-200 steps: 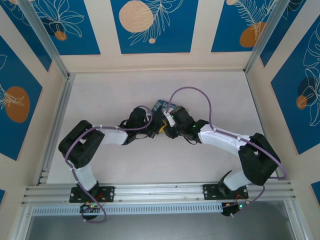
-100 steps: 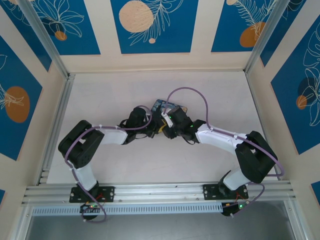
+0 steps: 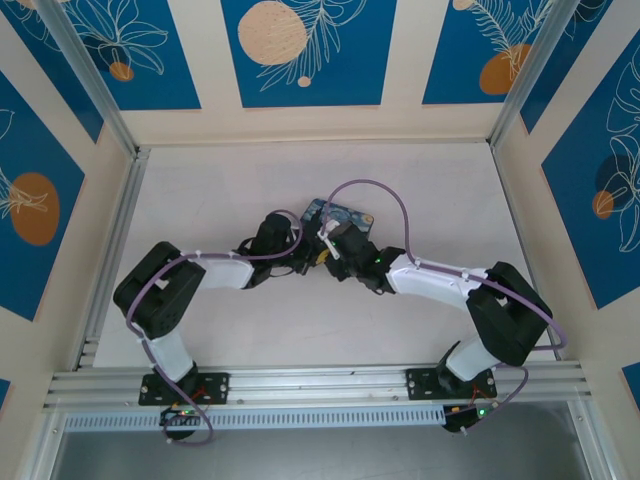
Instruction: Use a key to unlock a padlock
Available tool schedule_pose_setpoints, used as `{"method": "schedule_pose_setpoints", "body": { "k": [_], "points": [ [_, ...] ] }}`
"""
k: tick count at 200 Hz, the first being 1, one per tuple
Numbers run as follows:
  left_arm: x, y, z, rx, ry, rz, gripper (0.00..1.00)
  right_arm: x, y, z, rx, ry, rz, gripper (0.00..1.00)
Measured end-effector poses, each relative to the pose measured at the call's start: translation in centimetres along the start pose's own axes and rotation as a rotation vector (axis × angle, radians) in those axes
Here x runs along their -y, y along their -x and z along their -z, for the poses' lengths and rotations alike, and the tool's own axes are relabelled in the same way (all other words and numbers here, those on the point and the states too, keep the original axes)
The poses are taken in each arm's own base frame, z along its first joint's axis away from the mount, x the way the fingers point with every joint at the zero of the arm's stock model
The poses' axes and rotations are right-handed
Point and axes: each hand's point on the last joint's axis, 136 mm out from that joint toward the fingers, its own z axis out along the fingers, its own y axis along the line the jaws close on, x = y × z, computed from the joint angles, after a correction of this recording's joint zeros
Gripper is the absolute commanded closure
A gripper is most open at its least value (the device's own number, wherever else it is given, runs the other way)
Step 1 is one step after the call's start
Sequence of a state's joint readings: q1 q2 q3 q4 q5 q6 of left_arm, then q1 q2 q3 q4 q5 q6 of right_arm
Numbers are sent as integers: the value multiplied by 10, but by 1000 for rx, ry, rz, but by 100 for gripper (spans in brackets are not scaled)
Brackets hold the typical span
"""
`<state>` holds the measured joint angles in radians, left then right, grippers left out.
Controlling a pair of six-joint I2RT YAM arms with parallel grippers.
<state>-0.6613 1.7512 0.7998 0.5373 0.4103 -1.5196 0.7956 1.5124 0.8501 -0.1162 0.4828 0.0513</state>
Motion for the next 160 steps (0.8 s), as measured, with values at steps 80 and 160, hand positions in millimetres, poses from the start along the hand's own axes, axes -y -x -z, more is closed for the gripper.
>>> {"method": "schedule_pose_setpoints", "body": {
  "k": [80, 160],
  "points": [
    [4, 2, 2, 13, -7, -2, 100, -6, -1, -2, -7, 31, -69, 73],
    [-22, -3, 4, -5, 57, -55, 100, -1, 8, 61, 68, 173, -366, 33]
  ]
}}
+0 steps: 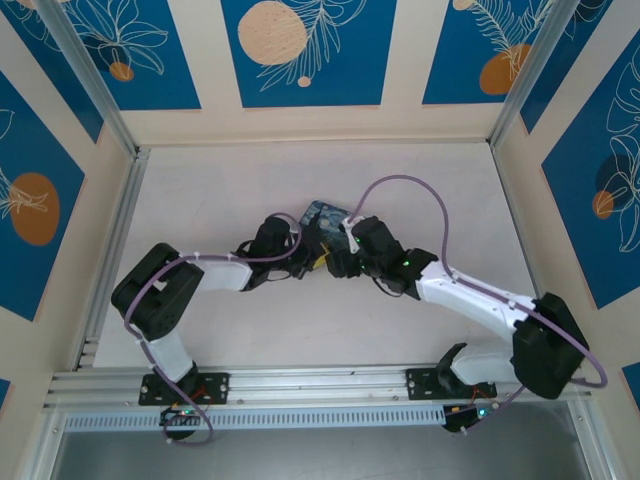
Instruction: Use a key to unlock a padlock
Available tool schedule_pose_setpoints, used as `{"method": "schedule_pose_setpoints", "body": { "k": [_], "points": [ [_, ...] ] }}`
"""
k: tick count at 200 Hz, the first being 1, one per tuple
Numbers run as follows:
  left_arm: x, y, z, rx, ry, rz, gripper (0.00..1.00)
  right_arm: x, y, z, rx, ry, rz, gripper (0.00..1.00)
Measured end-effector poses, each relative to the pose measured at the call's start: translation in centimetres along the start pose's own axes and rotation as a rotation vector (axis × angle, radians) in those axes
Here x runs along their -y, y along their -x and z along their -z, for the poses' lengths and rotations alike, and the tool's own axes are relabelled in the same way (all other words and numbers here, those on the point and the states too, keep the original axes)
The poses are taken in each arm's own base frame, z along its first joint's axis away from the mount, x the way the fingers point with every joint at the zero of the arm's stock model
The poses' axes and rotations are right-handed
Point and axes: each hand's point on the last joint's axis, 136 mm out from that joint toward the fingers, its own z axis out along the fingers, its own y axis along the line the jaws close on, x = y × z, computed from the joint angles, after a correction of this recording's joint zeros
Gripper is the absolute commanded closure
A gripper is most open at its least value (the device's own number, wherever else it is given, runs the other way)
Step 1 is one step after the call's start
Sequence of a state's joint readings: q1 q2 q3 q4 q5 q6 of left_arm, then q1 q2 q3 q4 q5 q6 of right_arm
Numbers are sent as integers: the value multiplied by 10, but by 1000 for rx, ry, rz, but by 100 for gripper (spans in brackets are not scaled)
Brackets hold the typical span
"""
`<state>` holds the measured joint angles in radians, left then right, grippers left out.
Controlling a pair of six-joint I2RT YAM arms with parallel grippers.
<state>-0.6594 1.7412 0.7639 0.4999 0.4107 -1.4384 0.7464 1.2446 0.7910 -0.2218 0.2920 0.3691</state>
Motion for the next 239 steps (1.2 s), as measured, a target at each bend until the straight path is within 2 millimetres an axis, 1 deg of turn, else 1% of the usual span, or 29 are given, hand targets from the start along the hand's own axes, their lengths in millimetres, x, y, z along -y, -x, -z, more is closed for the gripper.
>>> {"method": "schedule_pose_setpoints", "body": {
  "k": [4, 15, 35, 49, 54, 74, 88, 102, 124, 140, 155, 182, 201, 217, 226, 239],
  "points": [
    [-3, -1, 0, -2, 8, -5, 100, 0, -3, 2, -1, 12, -31, 32],
    [-12, -3, 1, -7, 30, -14, 95, -1, -12, 5, -17, 39, -99, 32],
    [-26, -8, 2, -17, 60, -40, 82, -5, -36, 0, -74, 86, -226, 32],
    [-29, -12, 6, -23, 65, -63, 74, -7, -51, -4, -114, 112, -306, 32],
    [-30, -13, 7, -24, 69, -64, 69, -8, -56, -6, -125, 120, -334, 32],
    [-34, -18, 15, -30, 88, -93, 55, -12, -69, -15, -162, 151, -429, 32],
    [-32, -20, 21, -27, 94, -117, 43, -14, -74, -20, -181, 163, -478, 32],
    [-25, -20, 30, -15, 93, -150, 32, -17, -74, -26, -188, 175, -516, 32],
    [-10, -19, 50, 21, 87, -213, 17, -17, -74, -33, -196, 179, -557, 32],
    [-2, -16, 66, 59, 88, -238, 10, -13, -69, -39, -194, 173, -585, 32],
    [4, -12, 83, 99, 97, -260, 5, -6, -59, -43, -178, 165, -615, 32],
    [7, -3, 107, 160, 116, -280, 3, 18, -31, -54, -141, 142, -682, 33],
    [2, 0, 114, 177, 144, -287, 2, 37, -6, -62, -107, 129, -716, 34],
    [-4, 0, 115, 175, 170, -286, 2, 50, 19, -66, -70, 136, -714, 38],
    [-7, -1, 115, 172, 183, -283, 2, 54, 29, -65, -51, 145, -697, 41],
    [-11, -1, 116, 170, 197, -287, 2, 54, 35, -62, -36, 165, -667, 44]
  ]
}}
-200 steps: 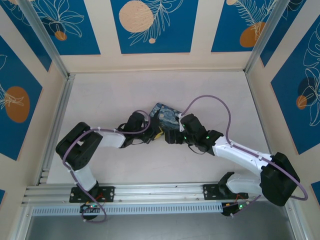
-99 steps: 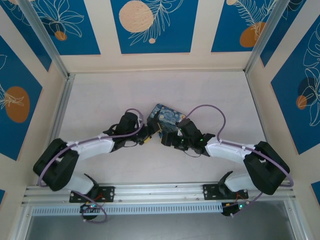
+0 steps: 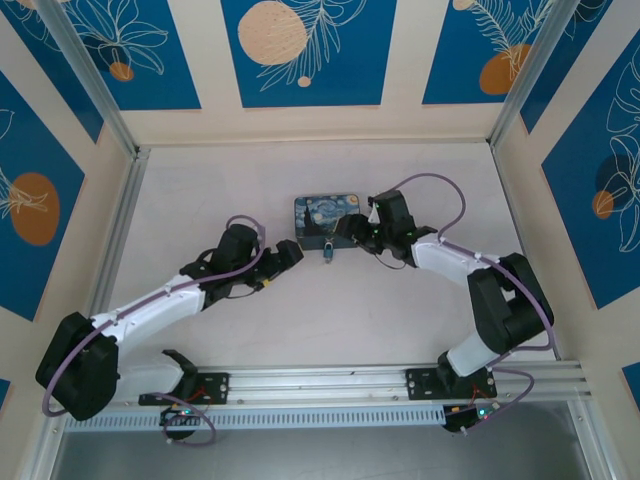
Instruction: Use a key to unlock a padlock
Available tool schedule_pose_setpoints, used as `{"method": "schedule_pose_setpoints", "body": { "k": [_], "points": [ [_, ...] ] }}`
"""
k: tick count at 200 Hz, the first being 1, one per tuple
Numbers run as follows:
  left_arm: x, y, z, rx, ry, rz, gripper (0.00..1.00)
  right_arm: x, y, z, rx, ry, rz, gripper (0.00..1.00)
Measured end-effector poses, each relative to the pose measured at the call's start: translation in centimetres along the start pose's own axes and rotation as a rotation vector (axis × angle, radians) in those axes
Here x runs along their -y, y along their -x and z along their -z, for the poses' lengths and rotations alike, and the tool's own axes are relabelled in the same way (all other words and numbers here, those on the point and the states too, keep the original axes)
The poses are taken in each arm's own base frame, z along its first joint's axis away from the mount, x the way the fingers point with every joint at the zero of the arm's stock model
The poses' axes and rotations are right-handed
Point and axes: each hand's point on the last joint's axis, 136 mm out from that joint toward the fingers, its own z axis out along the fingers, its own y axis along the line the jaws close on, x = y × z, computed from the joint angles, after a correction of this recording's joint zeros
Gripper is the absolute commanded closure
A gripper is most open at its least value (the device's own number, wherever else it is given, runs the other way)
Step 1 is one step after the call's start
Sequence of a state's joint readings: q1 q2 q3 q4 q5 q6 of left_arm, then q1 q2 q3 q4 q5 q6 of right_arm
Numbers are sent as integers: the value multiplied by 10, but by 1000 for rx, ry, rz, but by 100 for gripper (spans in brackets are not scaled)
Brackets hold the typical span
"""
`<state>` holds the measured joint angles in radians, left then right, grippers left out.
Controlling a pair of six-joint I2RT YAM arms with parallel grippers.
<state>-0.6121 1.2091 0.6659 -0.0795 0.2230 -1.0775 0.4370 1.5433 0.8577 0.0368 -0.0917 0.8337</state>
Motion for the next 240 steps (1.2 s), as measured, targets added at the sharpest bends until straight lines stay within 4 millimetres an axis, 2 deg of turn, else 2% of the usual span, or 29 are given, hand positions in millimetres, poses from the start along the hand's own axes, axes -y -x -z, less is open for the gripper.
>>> {"method": "schedule_pose_setpoints", "body": {
  "k": [21, 45, 72, 109, 169, 212, 240],
  "points": [
    [-5, 1, 0, -2, 18, -6, 1, -5, -9, 4, -21, 31, 53, 45],
    [-8, 9, -5, 3, 39, -6, 1, 8, -33, 2, -61, 28, 71, 45],
    [-5, 21, -12, 4, 48, -6, 2, 31, -59, -10, -116, -13, 61, 45],
    [-4, 22, -22, -20, 47, -6, 1, 38, -75, -34, -157, -41, 79, 46],
    [-5, 21, -25, -34, 46, -3, 2, 28, -60, -62, -133, -63, 127, 49],
    [-6, 21, -26, -39, 45, 1, 2, 29, -56, -62, -93, -90, 172, 49],
    [-7, 23, -25, -35, 46, 5, 1, 30, -53, -53, -37, -91, 206, 49]
  ]
}}
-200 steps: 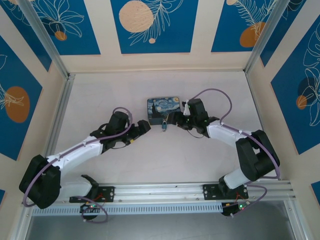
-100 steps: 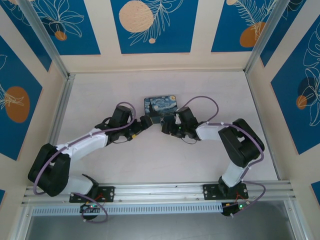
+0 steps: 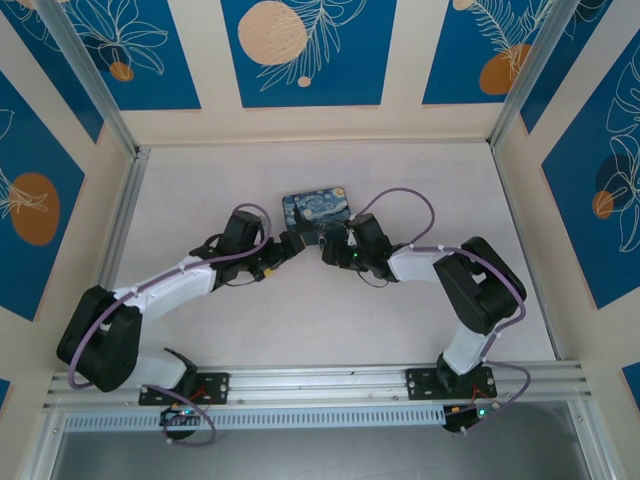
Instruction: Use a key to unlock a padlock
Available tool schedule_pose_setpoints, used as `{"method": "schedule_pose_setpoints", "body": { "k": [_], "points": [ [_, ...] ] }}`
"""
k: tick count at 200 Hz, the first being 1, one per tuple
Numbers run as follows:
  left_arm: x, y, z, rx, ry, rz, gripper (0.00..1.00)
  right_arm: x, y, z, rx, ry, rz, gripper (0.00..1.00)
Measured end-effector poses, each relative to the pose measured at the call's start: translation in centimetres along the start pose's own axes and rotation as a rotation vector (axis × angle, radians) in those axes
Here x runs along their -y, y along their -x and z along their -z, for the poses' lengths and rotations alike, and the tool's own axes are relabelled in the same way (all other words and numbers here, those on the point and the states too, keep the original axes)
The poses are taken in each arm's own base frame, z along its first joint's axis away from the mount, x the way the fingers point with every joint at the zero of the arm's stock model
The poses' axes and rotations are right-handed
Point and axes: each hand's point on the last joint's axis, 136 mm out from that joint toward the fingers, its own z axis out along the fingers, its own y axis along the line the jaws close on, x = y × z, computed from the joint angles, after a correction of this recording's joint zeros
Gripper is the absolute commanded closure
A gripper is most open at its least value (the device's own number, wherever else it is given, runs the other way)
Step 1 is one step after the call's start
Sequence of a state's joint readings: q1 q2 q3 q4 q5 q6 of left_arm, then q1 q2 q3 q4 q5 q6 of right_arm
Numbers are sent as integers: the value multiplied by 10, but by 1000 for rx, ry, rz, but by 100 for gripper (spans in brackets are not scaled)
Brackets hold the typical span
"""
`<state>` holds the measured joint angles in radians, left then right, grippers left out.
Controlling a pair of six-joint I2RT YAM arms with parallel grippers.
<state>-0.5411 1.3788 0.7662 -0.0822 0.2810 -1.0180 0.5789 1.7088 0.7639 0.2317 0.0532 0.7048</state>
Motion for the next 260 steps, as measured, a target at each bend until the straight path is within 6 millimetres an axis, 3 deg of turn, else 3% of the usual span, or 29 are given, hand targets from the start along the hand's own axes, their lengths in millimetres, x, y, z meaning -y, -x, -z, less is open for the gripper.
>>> {"method": "schedule_pose_setpoints", "body": {
  "k": [41, 95, 163, 213, 249, 260],
  "points": [
    [-1, 1, 0, -1, -2, 4, 1, -6, 13, 1, 69, 23, 42, 48],
    [-2, 4, 1, 2, -3, 11, 1, -11, 14, -23, 56, 26, 77, 50],
    [-2, 5, -1, -1, -6, 14, 1, -10, 11, -30, 39, 16, 103, 80],
    [-2, 6, -1, 2, -7, 15, 1, -3, 11, -18, 36, 1, 105, 100],
    [-1, 6, 1, 5, -11, 16, 1, 9, 6, -3, 20, -19, 88, 98],
    [1, 6, 5, 10, -17, 14, 1, 12, 2, 2, 8, -12, 83, 82]
  ]
}}
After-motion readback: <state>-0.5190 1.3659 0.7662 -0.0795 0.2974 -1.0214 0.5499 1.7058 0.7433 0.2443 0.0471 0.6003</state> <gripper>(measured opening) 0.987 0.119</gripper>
